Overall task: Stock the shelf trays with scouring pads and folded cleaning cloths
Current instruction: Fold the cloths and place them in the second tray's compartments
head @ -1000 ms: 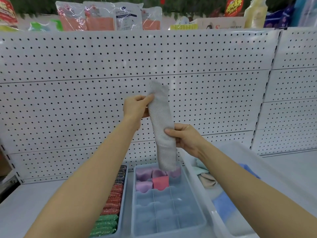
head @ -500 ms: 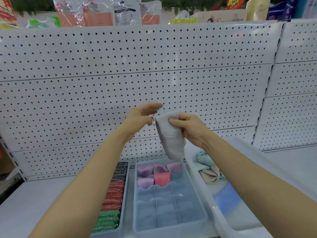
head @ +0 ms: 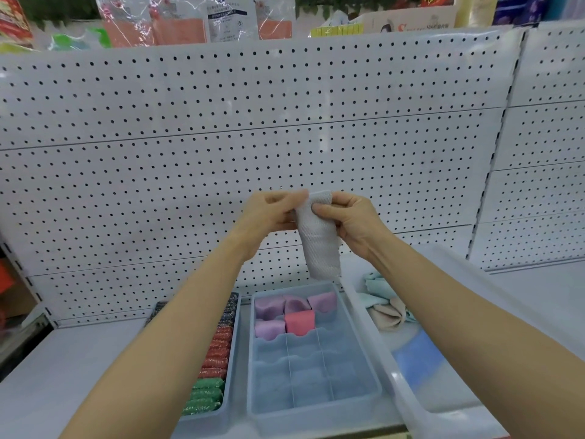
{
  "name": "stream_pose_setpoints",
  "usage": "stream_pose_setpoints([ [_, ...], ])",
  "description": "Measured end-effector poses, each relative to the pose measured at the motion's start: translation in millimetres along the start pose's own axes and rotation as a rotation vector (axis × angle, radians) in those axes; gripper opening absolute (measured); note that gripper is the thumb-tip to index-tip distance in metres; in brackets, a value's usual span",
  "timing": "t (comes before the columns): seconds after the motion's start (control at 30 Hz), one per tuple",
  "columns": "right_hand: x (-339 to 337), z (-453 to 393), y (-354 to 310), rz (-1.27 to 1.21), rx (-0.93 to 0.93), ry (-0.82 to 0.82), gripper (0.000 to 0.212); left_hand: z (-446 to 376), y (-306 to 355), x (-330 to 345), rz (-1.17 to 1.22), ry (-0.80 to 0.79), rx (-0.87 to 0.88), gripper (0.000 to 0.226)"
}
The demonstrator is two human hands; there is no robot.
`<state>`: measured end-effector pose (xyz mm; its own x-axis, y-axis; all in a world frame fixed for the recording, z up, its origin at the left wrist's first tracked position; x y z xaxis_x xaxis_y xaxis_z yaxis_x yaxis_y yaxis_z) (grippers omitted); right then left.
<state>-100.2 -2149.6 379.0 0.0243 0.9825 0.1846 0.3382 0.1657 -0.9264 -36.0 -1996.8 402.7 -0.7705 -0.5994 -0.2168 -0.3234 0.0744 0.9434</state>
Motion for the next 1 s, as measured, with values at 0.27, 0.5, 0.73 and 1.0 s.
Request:
stream_pose_setpoints([
  [0.27,-9.0,4.3,3.5,0.211,0.016,0.079,0.058,-0.9,6.8,-1.5,-0.097,0.198,0.027,0.013],
  [0.5,7.2,13.3,16.0,0.093,0.118,-0.031,0.034,-1.9,11.9,-2.9,-0.045,0.235,-0.004,0.012],
  [0.73,0.0,11.6,15.7,-0.066,0.121,0.089,0.022,11.9,-17.2,6.8,0.083,-0.024,-0.17,0.026],
  [1.0,-4.1,15.2,20.1,0.054,0.156,0.147,0.063,17.6,-26.8,6.3,-0.02,0.099,-0.085,0.064],
])
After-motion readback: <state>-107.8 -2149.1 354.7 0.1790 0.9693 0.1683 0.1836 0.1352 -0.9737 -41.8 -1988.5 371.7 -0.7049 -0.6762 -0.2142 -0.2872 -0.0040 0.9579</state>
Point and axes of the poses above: each hand's wrist, its own z-axis away from the middle knuckle, its own x-axis out of the palm, y = z × x, the point moved 3 cm from there along -z, towards the middle knuckle, and after that the axes turned 13 degrees about -y, right-handed, at the moved point
